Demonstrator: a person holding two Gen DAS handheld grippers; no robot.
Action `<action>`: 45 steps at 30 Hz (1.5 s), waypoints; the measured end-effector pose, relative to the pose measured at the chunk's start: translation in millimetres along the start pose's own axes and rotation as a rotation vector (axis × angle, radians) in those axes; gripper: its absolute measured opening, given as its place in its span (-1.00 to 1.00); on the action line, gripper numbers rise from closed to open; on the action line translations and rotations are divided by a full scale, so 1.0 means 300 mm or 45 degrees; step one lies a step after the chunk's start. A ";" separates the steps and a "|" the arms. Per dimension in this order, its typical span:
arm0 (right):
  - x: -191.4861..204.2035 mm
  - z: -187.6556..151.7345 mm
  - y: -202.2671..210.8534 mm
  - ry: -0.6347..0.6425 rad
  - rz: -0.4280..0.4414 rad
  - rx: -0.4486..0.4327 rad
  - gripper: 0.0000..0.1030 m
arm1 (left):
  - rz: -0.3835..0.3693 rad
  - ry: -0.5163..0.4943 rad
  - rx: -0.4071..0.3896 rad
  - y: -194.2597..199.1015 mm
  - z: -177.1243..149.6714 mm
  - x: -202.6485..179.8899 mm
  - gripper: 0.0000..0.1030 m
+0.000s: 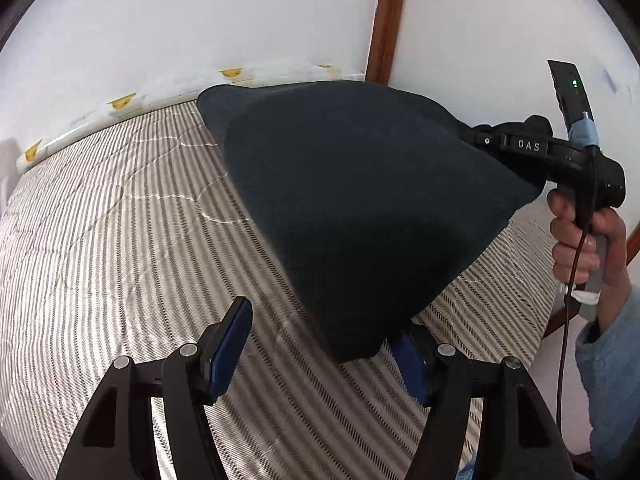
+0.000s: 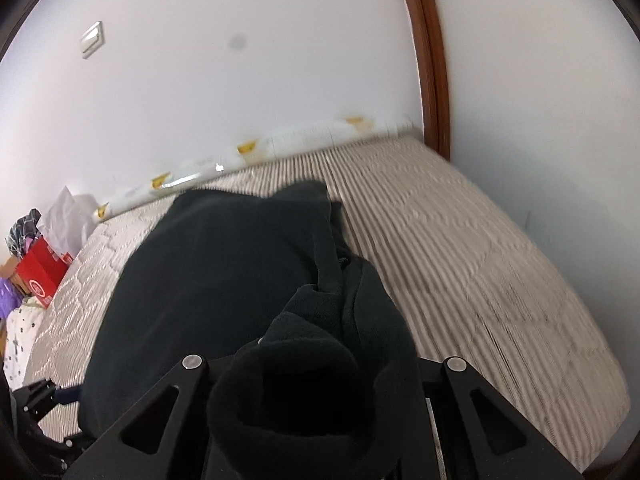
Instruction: Fold small clothes
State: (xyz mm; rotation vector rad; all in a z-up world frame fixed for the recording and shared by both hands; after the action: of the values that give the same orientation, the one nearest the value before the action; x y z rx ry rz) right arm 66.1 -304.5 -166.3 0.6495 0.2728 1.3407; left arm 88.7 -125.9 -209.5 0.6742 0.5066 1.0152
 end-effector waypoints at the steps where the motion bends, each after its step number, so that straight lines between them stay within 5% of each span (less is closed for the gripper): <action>1: -0.003 -0.007 -0.006 -0.003 0.003 0.005 -0.70 | 0.004 0.002 0.002 -0.005 0.003 0.011 0.23; 5: -0.018 -0.010 0.003 -0.003 -0.012 0.002 -0.51 | 0.002 0.031 0.001 -0.021 0.023 0.010 -0.06; 7: -0.042 -0.017 0.019 -0.024 -0.068 0.007 -0.04 | -0.011 0.036 0.013 -0.016 0.015 0.034 -0.21; 10: -0.076 -0.035 0.034 -0.024 -0.138 0.002 0.31 | -0.023 0.044 0.019 -0.047 0.041 0.059 -0.30; 12: -0.092 -0.051 0.022 -0.055 -0.124 0.041 0.37 | -0.022 0.040 0.018 -0.048 0.040 0.057 -0.33; 17: -0.112 -0.076 -0.022 -0.158 -0.068 0.118 0.34 | -0.044 0.082 0.002 -0.030 0.033 0.070 -0.42; 22: -0.054 -0.057 -0.045 -0.151 0.020 0.116 -0.62 | -0.011 0.142 -0.072 0.004 0.055 0.100 -0.60; 35: 0.214 0.058 -0.253 -0.098 0.049 0.135 -0.67 | 0.151 0.363 -0.112 -0.014 0.172 0.451 -0.66; 45: 0.495 0.136 -0.394 0.045 0.177 0.192 -0.67 | 0.267 0.480 -0.097 0.053 0.096 0.651 -0.67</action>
State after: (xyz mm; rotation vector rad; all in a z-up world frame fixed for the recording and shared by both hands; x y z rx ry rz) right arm 218.1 -184.1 -175.8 0.7830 0.3655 1.4760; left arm 185.2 46.3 -193.0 0.4747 0.7313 1.3641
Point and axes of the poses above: each gripper's, at about its wrist camera, not at the fingertips, and y roughly against the way its jaws point, x to its left, z to its top, the point moved 4 cm from there along -y, roughly the way its jaws point, and after that the axes turned 3 degrees about -x, right-handed, at the moved point
